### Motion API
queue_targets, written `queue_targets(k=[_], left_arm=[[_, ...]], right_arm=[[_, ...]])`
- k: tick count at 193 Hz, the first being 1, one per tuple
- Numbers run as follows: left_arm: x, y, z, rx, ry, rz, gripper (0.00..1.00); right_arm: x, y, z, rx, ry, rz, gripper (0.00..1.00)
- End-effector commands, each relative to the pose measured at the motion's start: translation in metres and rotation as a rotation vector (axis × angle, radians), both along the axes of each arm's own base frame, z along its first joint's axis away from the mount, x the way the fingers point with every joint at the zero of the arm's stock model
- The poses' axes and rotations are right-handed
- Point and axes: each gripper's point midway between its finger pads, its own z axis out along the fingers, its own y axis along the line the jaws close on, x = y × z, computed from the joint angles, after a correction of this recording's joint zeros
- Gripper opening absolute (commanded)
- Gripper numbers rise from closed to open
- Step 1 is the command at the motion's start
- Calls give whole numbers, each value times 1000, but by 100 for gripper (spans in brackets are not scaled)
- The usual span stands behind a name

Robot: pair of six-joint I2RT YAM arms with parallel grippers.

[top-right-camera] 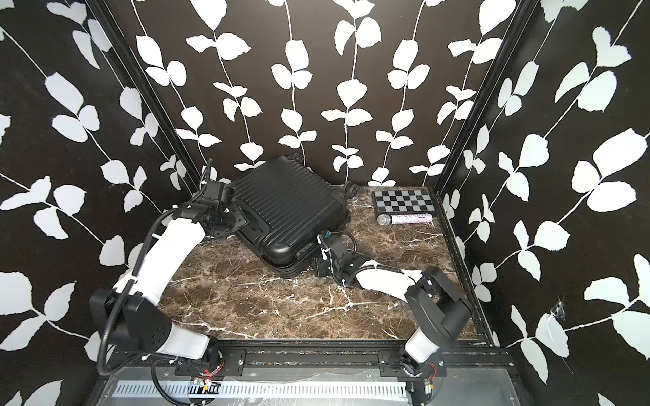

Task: Close the suitcase zippers
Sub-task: Adjust the suitcase at the center of the board.

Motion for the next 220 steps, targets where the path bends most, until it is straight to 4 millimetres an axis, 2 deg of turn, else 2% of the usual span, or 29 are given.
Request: queue_targets(k=[1, 28, 70, 97, 118, 135, 164, 220], left_arm=[[5, -3, 2, 5, 6, -11, 64], [12, -11, -13, -14, 43, -40, 61], [7, -6, -38, 43, 117, -57, 56], [8, 2, -46, 115, 148, -105, 49], [13, 5, -47, 134, 160, -173, 36], [20, 7, -48, 121, 152, -225, 28], [31, 12, -38, 71, 100, -286, 22], [47, 9, 10, 115, -26, -457, 22]], right_arm=[[4, -16, 14, -33, -64, -42, 60], [5, -35, 20, -55, -84, -85, 62], [9, -74, 27, -72, -91, -164, 64], [10, -101, 29, -91, -87, -214, 64], [10, -123, 30, -101, -83, -252, 64], [8, -139, 31, -106, -87, -279, 68], [2, -157, 30, -130, -110, -286, 71], [-7, -180, 23, -186, -96, -277, 79]])
